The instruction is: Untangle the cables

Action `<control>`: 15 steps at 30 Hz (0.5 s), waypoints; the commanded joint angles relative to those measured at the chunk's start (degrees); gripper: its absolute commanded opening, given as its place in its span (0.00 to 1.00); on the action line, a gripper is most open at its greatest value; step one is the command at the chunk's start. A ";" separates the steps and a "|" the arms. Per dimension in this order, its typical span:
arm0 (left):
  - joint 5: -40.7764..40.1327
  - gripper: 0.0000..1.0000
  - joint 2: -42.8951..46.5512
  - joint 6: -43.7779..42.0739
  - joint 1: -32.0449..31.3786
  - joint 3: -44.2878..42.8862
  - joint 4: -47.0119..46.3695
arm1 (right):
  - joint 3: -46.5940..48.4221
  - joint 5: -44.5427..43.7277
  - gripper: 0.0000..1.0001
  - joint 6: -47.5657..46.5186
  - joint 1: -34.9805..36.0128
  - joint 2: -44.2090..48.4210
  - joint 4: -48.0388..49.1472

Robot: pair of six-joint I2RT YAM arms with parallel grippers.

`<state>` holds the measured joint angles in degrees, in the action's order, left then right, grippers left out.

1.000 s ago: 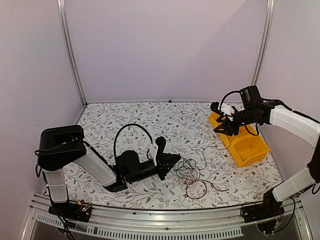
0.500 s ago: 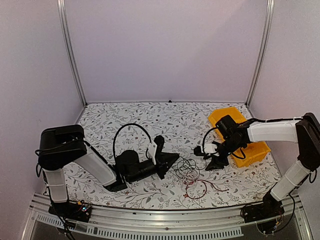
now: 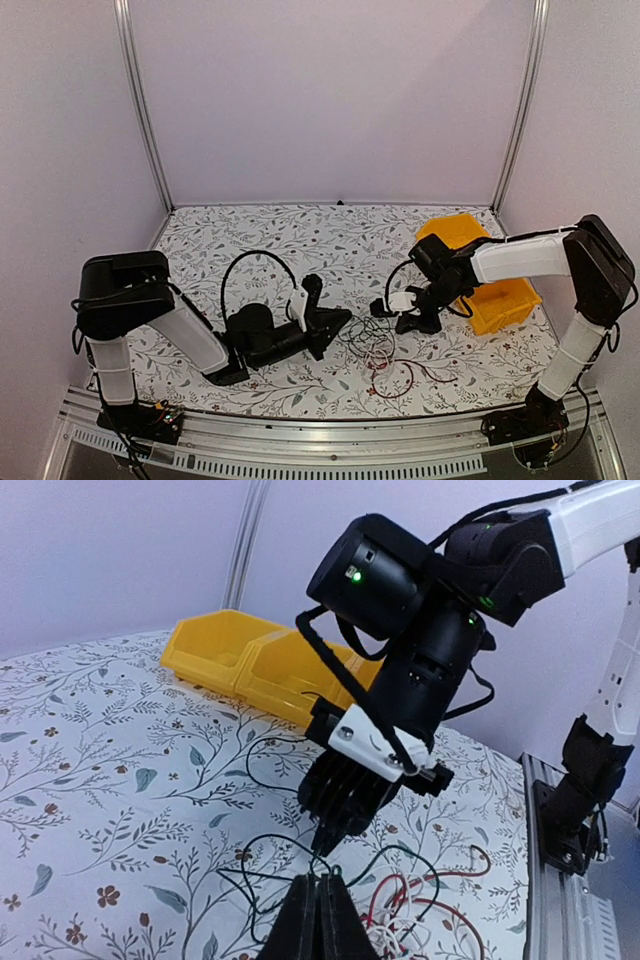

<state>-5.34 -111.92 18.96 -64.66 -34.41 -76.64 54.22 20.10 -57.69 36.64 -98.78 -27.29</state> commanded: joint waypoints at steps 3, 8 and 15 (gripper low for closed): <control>-1.86 0.02 2.82 0.31 0.80 1.82 -1.75 | 11.94 -4.27 0.00 0.54 0.10 8.03 -10.35; -2.66 0.02 5.43 -0.94 0.78 1.97 -0.15 | 25.47 -1.95 0.00 1.26 0.18 11.85 -19.74; -2.69 0.32 10.10 -2.57 0.69 2.74 1.73 | 39.70 1.41 0.00 3.41 0.68 12.31 -24.81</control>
<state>-8.01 -105.14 18.09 -64.58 -32.77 -75.75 88.86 18.85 -56.31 36.77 -86.43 -45.98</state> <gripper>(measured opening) 0.188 0.020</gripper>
